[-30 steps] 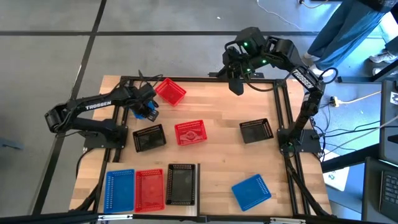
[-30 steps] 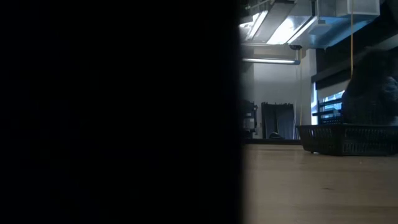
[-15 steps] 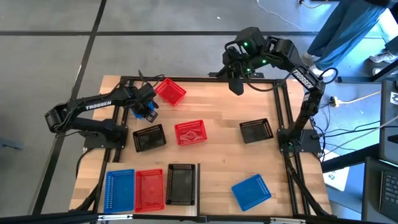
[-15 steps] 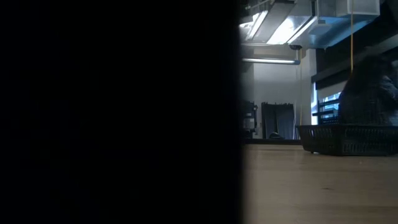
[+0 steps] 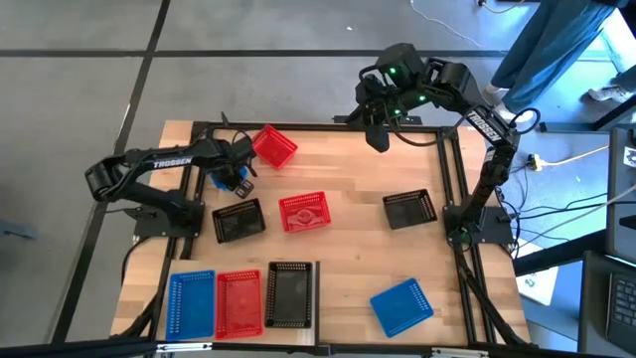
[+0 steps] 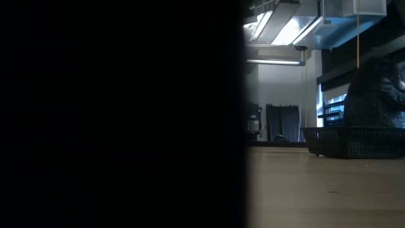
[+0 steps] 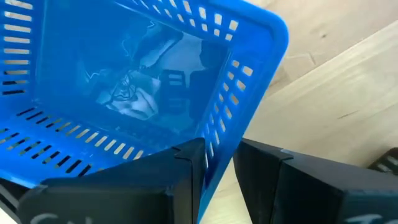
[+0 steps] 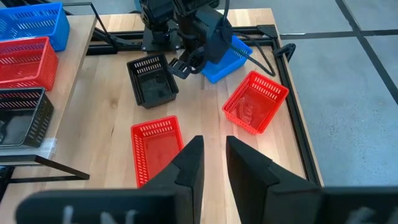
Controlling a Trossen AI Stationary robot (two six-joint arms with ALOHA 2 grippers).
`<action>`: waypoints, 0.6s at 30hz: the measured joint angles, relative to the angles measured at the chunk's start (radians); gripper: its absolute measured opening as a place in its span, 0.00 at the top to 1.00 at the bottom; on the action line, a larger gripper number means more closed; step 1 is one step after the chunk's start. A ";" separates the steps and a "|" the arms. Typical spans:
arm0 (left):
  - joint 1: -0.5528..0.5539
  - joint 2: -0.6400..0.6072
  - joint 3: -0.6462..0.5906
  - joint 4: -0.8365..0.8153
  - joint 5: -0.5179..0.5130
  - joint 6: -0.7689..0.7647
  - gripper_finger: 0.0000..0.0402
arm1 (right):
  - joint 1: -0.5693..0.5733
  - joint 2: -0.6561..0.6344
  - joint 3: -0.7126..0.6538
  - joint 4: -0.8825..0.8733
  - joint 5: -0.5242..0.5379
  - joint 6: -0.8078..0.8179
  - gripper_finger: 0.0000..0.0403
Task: Stack baskets on shelf by color
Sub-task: Stack the left blue bin on top of the other blue bin on the shelf
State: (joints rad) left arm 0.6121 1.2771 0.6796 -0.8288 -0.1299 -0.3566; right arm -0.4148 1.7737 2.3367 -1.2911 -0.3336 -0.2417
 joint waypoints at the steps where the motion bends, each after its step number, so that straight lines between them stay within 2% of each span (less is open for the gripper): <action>1: 0.000 0.003 0.000 0.000 0.000 0.007 0.82 | 0.000 0.000 0.000 0.000 0.000 0.000 0.83; 4: 0.000 0.024 0.000 0.000 0.000 0.020 0.83 | 0.000 0.000 0.000 0.000 0.000 -0.001 0.83; 8: -0.001 0.039 0.001 -0.008 0.009 0.035 0.96 | 0.000 0.000 0.000 0.000 0.000 -0.002 0.83; 11: -0.003 0.032 0.012 -0.041 0.014 0.037 0.99 | 0.000 0.000 0.000 0.000 0.000 -0.002 0.83; 14: -0.014 0.011 0.069 -0.139 0.016 0.051 1.00 | 0.000 0.000 0.000 0.000 0.000 -0.002 0.83; 18: -0.055 -0.037 0.204 -0.307 -0.011 0.084 1.00 | 0.000 0.000 0.000 0.000 0.000 -0.002 0.83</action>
State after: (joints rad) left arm 0.5574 1.2405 0.8833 -1.1353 -0.1411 -0.2726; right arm -0.4145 1.7737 2.3367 -1.2915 -0.3332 -0.2440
